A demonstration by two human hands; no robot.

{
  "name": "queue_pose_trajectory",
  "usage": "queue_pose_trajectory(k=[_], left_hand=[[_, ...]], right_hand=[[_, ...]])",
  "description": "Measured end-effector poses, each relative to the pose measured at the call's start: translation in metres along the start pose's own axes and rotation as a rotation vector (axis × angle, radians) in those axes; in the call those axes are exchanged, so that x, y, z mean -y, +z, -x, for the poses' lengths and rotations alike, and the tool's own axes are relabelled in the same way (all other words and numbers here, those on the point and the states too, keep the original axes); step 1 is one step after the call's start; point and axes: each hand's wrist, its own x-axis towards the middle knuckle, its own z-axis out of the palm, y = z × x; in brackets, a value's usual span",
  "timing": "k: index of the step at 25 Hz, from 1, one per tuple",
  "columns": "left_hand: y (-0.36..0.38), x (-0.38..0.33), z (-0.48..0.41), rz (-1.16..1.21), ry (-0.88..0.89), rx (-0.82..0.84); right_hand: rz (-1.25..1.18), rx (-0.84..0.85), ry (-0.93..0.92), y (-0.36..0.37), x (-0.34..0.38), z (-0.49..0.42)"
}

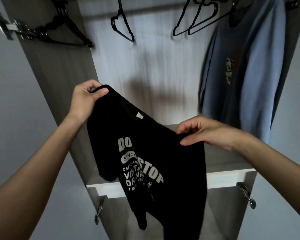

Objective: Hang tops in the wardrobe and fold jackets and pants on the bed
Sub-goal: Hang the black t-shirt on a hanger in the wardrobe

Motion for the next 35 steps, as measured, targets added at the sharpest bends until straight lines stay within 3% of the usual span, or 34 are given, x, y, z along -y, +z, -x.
queue_pose_trajectory(k=[3, 5, 7, 9, 12, 15, 18, 22, 25, 29, 35], left_hand=[[-0.005, -0.007, -0.003, -0.045, 0.068, -0.063], [-0.007, -0.009, -0.004, -0.082, 0.104, -0.071], [-0.009, -0.011, -0.005, -0.098, 0.109, -0.039], [-0.01, -0.009, -0.007, -0.113, 0.074, -0.007], [-0.011, -0.004, -0.009, -0.133, 0.01, 0.007], [-0.009, -0.004, -0.008, -0.062, -0.026, 0.004], [-0.005, -0.018, -0.007, 0.015, 0.001, 0.016], [0.01, -0.063, -0.002, -0.015, 0.075, 0.18], [0.027, -0.091, 0.005, -0.115, 0.058, 0.277], [0.032, -0.102, 0.015, -0.192, -0.006, 0.317], [0.018, -0.097, 0.024, -0.175, -0.092, 0.399]], right_hand=[[0.551, -0.51, -0.097, -0.003, -0.021, -0.01], [0.571, -0.742, -0.141, -0.009, -0.032, -0.011], [0.164, -0.671, -0.22, -0.015, -0.038, -0.009], [-0.32, -0.45, -0.165, -0.019, -0.04, -0.006], [-0.617, -0.217, 0.007, -0.022, -0.041, 0.001], [-0.508, 0.004, -0.068, -0.013, -0.024, 0.002], [-0.199, 0.026, -0.06, -0.001, -0.016, -0.001], [-0.024, -0.156, 0.021, 0.037, -0.017, -0.013], [-0.026, -0.36, -0.088, 0.084, -0.002, -0.037], [0.223, -0.606, -0.188, 0.112, 0.016, -0.065], [0.251, -0.612, -0.216, 0.103, 0.001, -0.09]])
